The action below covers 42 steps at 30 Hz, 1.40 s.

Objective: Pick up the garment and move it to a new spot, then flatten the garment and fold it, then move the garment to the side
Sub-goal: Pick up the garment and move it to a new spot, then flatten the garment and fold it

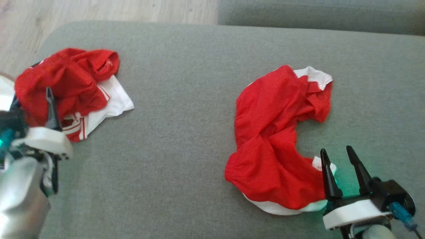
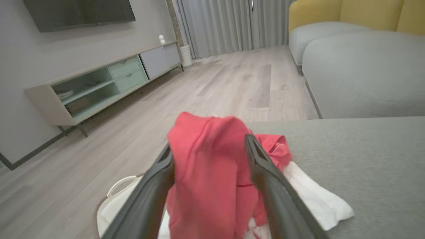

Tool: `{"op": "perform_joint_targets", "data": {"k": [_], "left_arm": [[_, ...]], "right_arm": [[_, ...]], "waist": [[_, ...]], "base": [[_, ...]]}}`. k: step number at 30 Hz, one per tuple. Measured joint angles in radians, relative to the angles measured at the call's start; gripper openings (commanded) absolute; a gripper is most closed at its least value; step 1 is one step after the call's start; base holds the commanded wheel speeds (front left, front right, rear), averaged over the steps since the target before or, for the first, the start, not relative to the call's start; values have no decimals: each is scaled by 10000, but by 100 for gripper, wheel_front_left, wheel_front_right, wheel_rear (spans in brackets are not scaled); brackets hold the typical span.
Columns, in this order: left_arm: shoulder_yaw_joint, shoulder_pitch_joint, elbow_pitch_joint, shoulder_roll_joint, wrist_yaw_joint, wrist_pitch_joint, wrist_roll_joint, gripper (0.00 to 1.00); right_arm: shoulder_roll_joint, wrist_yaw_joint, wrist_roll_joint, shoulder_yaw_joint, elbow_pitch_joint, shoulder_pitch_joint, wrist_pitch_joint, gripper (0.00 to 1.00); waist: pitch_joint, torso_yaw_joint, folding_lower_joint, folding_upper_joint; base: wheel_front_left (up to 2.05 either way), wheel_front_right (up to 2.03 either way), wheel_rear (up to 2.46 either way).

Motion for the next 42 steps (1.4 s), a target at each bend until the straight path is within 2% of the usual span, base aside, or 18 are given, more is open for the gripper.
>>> {"op": "perform_joint_targets", "data": {"k": [2,5,11,13,17,23,31,38,42], "left_arm": [[568,698,-1093,-109,456,-4,568,100],[1233,1947,-2629,-464,807,-31,1281,100],[2255,4698,-4719,-1446,1369,-29,2359,100],[2614,5344,-5446,-1735,1386,-29,2763,100],[2675,6305,-6602,-2633,805,-31,3559,100],[2564,7597,-6924,-3559,236,-31,4834,100],[2274,8418,-6543,-3990,-38,-29,5662,100],[2372,8432,-6341,-4165,-297,-29,5764,100],[2535,8432,-6320,-4266,-301,-29,5785,100]], "right_arm": [[19,0,13,17,44,18,0,100],[63,0,44,13,88,52,0,100],[217,0,115,107,151,429,0,100],[249,0,115,163,163,518,0,100],[267,0,186,178,79,597,0,100],[188,0,280,174,-67,1173,0,100],[4,0,351,194,-109,1485,0,100],[13,0,351,209,-109,1485,0,100],[29,0,351,207,-109,1486,0,100]], "waist": [[-182,-115,0,0],[-511,-304,-1,0],[-1263,-785,-3,0],[-1450,-1007,-2,0],[-1775,-1436,-2,0],[-2191,-1900,-3,1],[-2459,-2050,-1,0],[-2490,-1906,0,1],[-2464,-1813,0,1]], "base": [[0,0,0],[0,0,0],[0,0,0],[0,0,0],[0,0,0],[0,0,0],[0,0,0],[0,0,0],[0,0,0]]}}
